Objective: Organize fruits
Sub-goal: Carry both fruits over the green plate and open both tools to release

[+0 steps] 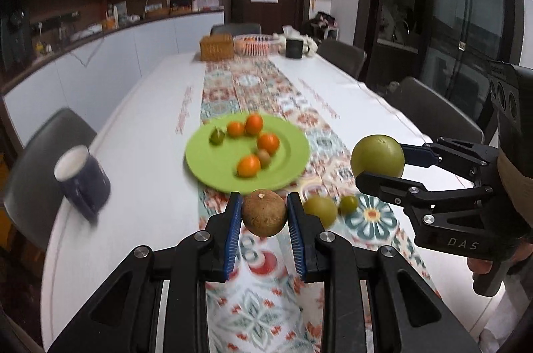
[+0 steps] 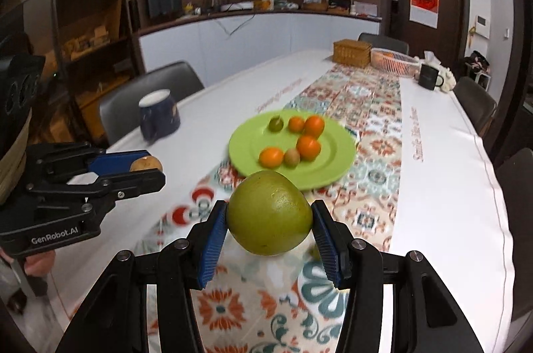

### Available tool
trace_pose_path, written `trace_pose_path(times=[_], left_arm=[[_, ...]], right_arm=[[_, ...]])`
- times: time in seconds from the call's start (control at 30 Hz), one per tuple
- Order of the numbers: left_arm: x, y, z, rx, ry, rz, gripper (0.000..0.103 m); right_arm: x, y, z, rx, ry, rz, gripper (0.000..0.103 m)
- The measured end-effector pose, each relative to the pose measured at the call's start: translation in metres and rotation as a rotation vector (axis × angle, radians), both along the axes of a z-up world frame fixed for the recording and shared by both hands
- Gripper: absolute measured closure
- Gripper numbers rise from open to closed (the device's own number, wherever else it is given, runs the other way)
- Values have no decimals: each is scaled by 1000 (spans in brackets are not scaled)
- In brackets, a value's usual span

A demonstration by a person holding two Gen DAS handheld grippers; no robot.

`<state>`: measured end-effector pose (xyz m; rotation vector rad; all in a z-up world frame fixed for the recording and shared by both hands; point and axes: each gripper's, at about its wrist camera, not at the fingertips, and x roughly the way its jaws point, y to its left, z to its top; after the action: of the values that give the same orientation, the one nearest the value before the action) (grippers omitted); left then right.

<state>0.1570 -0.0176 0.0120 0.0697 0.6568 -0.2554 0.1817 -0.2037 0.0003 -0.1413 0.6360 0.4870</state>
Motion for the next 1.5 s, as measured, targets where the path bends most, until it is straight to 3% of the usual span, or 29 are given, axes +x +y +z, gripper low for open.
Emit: trace_pose_path(times=[0.37,0.63,1.17,1.5], left_arm=[[54,8,27,25,-92,50,75],[106,17,24,-2,-56,75,75],[204,-7,-40,10,128,34,75],[230,-14,-74,53,202,27,75]], right_arm=[[53,12,31,18,-46,-13,51],[114,19,28,7,2,-20,51],[208,20,-24,-36,157,-41,51],[233,18,-59,-42,233,-36,51]])
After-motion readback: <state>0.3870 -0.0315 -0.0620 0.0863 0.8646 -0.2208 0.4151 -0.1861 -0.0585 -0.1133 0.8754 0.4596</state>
